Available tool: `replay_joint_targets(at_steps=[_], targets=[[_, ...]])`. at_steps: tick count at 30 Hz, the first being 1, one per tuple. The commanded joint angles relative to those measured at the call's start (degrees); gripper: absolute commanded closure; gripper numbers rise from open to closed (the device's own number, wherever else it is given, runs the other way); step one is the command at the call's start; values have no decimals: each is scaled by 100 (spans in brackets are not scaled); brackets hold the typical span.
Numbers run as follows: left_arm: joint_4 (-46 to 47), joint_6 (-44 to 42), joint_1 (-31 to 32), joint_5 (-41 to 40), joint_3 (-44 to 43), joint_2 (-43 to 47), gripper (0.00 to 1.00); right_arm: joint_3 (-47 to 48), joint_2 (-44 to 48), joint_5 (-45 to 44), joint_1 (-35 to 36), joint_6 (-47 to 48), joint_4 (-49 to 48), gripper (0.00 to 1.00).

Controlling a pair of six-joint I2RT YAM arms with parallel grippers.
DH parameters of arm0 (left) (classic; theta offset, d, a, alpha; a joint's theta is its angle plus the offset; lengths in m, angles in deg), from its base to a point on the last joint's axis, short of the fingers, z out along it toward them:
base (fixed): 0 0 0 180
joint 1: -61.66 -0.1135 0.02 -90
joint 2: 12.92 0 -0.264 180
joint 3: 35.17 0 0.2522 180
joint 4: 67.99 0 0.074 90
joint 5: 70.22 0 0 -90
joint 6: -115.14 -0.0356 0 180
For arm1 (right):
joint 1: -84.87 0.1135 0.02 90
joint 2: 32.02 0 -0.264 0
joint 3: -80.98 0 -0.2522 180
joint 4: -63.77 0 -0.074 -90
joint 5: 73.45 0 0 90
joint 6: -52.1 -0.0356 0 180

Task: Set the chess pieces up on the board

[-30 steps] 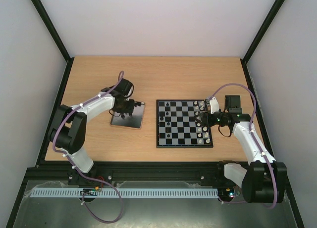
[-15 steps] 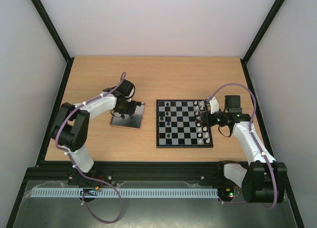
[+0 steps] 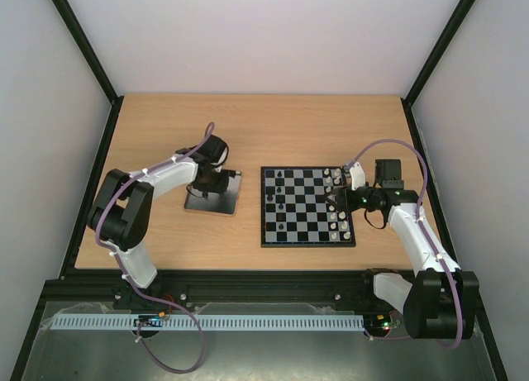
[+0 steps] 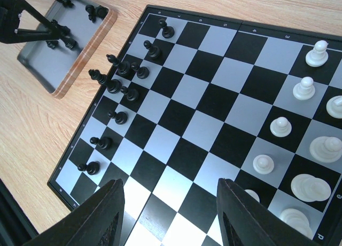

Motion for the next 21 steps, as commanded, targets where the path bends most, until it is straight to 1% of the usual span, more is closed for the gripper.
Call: replay_joint_targets(at_steps=[1, 7, 12, 15, 21], targets=[[-26, -44, 162, 46, -148, -79, 89, -53, 19, 72, 23, 52, 28, 52], [-144, -201, 593, 165, -290, -17, 89, -56, -6, 93, 23, 52, 27, 52], [-365, -281, 1015, 152, -417, 289, 89, -55, -17, 90, 23, 52, 32, 52], [-445, -362, 1323, 282, -491, 426, 89, -56, -17, 95, 23, 52, 27, 52], [-602, -419, 1892, 310, -799, 332, 89, -57, -12, 95, 23, 52, 30, 52]])
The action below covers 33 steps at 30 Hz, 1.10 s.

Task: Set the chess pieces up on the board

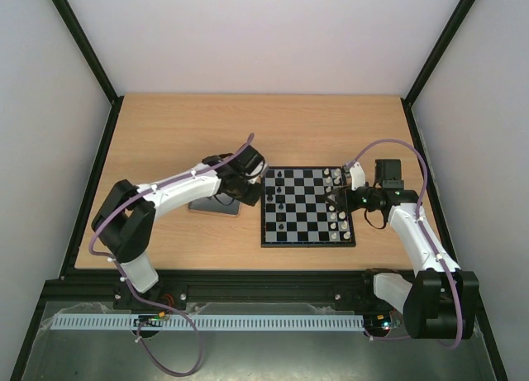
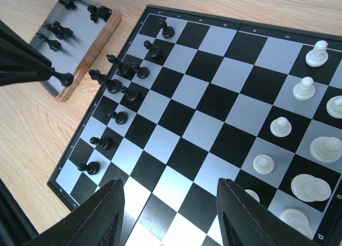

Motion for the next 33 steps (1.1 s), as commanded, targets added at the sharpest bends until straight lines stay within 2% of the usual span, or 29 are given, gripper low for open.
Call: replay_joint_targets(at_steps=[1, 13, 33], targets=[[-241, -60, 318, 85, -304, 29, 89, -56, -7, 92, 23, 52, 31, 52], [-255, 13, 846, -133, -890, -585, 89, -49, 27, 65, 23, 52, 30, 52], [-463, 24, 985, -500, -1108, -1184, 88, -40, 45, 88, 23, 60, 42, 52]])
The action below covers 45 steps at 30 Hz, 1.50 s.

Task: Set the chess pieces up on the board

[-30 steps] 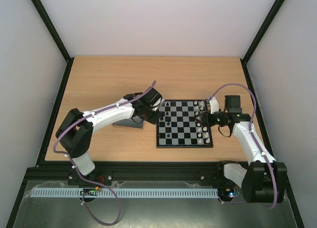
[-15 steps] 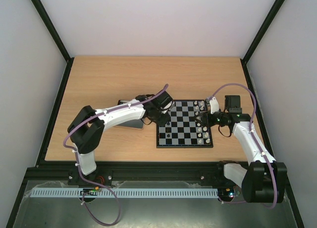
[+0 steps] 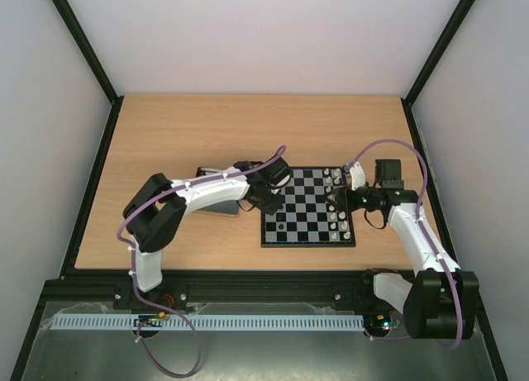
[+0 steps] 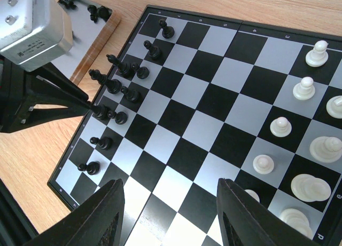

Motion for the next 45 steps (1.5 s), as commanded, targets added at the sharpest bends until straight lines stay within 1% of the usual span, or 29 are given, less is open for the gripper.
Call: replay_joint_targets(at_steps=[1, 4, 10, 16, 22, 28, 32, 35, 38, 43, 45], targets=[[-175, 29, 53, -97, -145, -103, 88, -38, 39, 93, 23, 56, 37, 52], [-156, 33, 59, -95, -154, -140, 87, -39, 44, 91, 23, 61, 41, 52], [-211, 33, 52, -129, -203, -133, 82, -39, 47, 91, 22, 61, 50, 52], [-360, 41, 57, -153, -214, 13, 73, -42, 47, 104, 23, 61, 53, 52], [-500, 94, 46, -191, -161, 371, 69, -31, 53, 120, 23, 61, 55, 52], [-534, 164, -91, -276, 57, 974, 66, -35, 54, 136, 22, 61, 58, 52], [-366, 215, -438, -329, 432, 1403, 66, -29, 62, 147, 23, 61, 56, 52], [-209, 229, -832, -321, 816, 1700, 66, -31, 81, 154, 23, 61, 60, 52], [-45, 290, -1354, -292, 1144, 1969, 66, -29, 89, 155, 23, 62, 60, 52], [110, 498, -2110, -232, 1511, 2179, 66, -20, 140, 198, 23, 70, 74, 52], [116, 556, -2349, -276, 1577, 2169, 68, -33, 187, 213, 19, 71, 71, 52]])
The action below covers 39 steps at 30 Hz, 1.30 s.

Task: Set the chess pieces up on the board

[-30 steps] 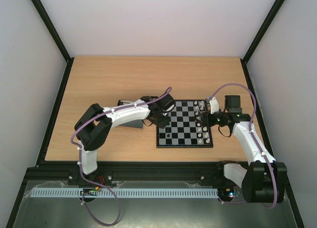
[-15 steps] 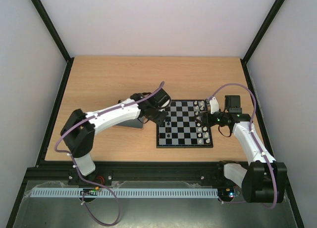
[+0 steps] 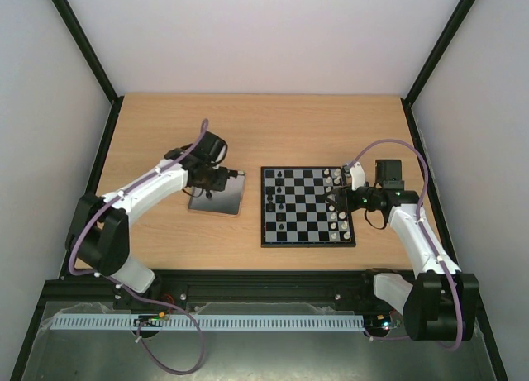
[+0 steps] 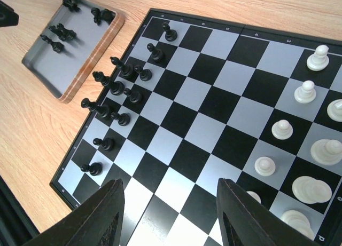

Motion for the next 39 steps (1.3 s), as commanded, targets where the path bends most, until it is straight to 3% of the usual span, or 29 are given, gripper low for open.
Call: replay_joint_targets(at_steps=[1, 10, 39], targets=[[102, 229, -451, -47, 167, 126, 69, -29, 172, 193, 22, 70, 78, 52], [299, 286, -832, -37, 487, 22, 75, -30, 149, 242, 23, 78, 72, 52], [647, 206, -837, 79, 658, -676, 79, -37, 175, 176, 23, 83, 74, 51]])
